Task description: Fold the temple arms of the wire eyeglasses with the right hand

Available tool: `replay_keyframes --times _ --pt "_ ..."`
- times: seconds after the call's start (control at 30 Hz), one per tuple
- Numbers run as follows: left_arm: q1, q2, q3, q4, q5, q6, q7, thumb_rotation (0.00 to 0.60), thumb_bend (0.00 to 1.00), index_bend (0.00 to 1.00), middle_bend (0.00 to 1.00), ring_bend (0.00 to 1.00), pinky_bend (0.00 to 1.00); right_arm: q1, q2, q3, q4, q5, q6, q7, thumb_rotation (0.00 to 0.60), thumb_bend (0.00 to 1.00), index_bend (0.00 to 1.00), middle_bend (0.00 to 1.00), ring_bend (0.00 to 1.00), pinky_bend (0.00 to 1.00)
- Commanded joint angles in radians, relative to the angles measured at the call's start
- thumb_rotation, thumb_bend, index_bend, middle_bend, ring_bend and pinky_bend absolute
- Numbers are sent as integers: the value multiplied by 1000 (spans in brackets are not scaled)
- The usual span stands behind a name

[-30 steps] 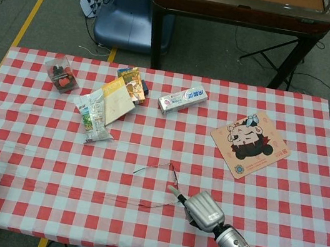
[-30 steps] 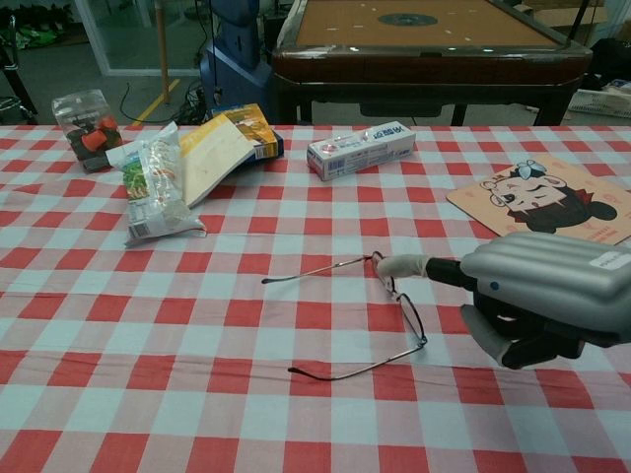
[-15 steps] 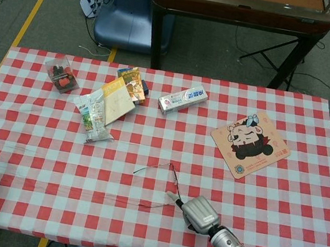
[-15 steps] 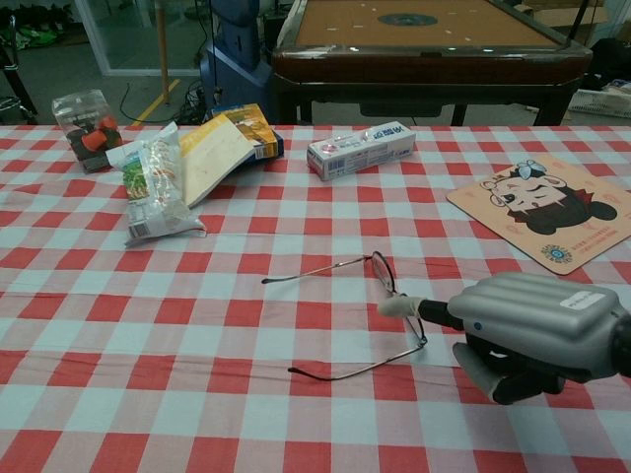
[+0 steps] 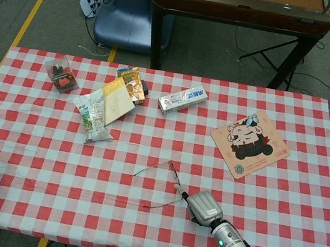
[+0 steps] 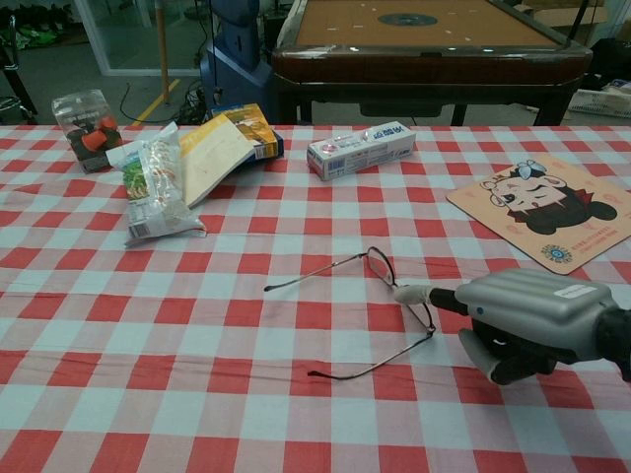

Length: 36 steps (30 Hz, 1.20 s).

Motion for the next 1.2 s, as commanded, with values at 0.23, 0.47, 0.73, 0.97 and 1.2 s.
replay_keyframes --times 0.23,0.47,0.73,0.97,1.2 --pt "1 -2 -2 10 -7 -7 -6 600 164 0 0 0 0 -13 -12 6 52 30 27 71 600 779 0 1000 1000 1000" --pt "1 -1 -3 9 -8 -7 -2 600 164 0 0 0 0 -14 -22 18 104 52 30 125 600 779 0 1000 1000 1000" --pt "2 0 -5 6 -13 -9 3 600 164 0 0 0 0 15 -35 46 160 86 1 153 600 779 0 1000 1000 1000" --pt "6 4 -6 6 -17 -7 3 600 164 0 0 0 0 73 -65 88 210 139 -47 143 600 779 0 1000 1000 1000" --pt "12 9 -6 7 -18 1 -4 600 164 0 0 0 0 160 -105 128 236 207 -102 92 600 780 0 1000 1000 1000"
